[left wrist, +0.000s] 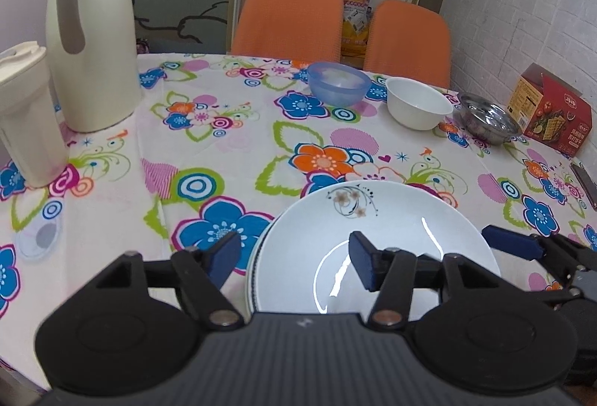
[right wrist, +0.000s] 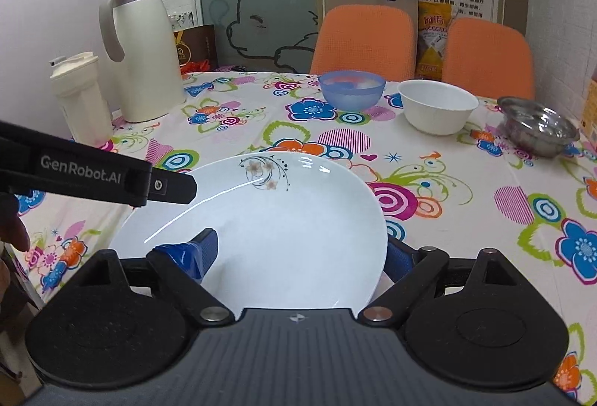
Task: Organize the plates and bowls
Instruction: 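Carry the floral-print plate and lower it onto the plate stack, then move the left gripper to the steel bowl rim and close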
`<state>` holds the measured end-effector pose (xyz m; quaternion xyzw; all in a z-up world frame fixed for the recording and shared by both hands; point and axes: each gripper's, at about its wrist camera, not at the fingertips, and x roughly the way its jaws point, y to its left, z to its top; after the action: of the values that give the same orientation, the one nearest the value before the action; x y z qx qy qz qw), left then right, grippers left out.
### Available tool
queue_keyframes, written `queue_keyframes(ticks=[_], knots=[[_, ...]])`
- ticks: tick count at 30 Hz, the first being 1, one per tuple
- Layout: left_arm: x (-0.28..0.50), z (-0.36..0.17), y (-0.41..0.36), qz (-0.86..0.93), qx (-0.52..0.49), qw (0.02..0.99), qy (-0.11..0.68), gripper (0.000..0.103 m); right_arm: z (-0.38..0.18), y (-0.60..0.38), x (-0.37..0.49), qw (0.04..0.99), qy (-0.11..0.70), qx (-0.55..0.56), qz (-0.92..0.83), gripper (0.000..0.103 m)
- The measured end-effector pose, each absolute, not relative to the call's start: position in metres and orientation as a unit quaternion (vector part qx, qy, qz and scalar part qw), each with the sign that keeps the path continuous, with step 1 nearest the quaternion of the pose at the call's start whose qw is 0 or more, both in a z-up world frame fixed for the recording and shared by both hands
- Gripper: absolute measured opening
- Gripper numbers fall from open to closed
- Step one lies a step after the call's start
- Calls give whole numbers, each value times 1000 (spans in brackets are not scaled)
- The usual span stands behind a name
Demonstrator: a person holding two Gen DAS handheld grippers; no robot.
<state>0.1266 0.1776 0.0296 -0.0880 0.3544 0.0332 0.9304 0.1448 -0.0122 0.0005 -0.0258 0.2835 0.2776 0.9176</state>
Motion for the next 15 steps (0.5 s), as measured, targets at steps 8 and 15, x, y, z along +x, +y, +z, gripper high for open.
queue_keyframes(ticks=[8, 15], knots=[[138, 32, 164, 12, -93, 926, 364, 62, 17, -87, 155, 932, 262, 81, 239, 78], [171, 35, 121, -48, -94, 915, 390, 70, 7, -158, 182, 925, 329, 142, 124, 78]])
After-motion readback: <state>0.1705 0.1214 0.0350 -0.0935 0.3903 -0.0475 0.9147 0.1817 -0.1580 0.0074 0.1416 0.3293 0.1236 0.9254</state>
